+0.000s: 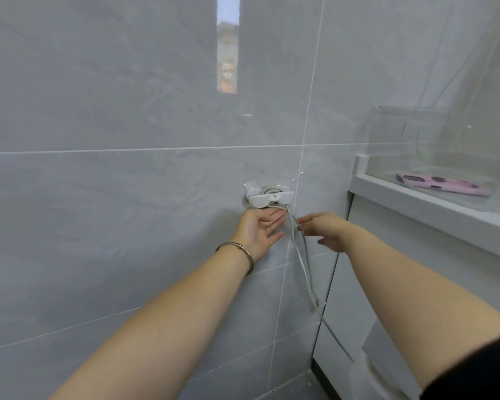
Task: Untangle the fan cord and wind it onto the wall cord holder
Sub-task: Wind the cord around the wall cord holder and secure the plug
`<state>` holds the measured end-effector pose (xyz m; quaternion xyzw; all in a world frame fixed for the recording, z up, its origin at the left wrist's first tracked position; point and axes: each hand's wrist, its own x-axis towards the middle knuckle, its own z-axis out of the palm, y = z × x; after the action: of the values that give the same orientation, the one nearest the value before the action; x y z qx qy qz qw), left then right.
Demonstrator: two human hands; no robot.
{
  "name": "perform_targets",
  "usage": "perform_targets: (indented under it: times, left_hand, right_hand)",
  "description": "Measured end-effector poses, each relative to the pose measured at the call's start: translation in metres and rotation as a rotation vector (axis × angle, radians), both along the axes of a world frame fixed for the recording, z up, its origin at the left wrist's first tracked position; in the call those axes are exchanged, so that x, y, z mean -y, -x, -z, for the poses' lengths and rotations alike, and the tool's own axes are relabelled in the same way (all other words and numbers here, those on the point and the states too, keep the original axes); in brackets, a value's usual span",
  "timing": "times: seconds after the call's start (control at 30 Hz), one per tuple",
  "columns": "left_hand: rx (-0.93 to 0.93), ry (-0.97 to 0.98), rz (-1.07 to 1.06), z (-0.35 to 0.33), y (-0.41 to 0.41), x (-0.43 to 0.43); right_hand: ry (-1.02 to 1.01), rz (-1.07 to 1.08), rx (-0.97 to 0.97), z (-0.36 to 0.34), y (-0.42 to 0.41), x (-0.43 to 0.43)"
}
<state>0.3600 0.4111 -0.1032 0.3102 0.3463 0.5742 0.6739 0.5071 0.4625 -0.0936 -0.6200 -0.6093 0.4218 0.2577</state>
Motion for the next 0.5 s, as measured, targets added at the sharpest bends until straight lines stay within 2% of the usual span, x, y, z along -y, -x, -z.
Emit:
perform_targets:
  times: [0.2, 0.33, 0.5]
  left_hand:
    - [0.017, -0.001, 0.034, -0.001, 0.003, 0.004]
    - [-0.034, -0.003, 0.046, -0.002, 0.004, 0.010]
    - [-0.067, -0.006, 0.019, -0.009, 0.009, 0.018]
  right_hand:
    - [-0.081, 0.015, 0.029, 0.000, 0.008, 0.004]
    - [-0.160, 0.123, 0.068, -0.002, 0.005, -0.009]
    - [-0.404, 0.191, 0.313, -0.023, 0.012, -0.023]
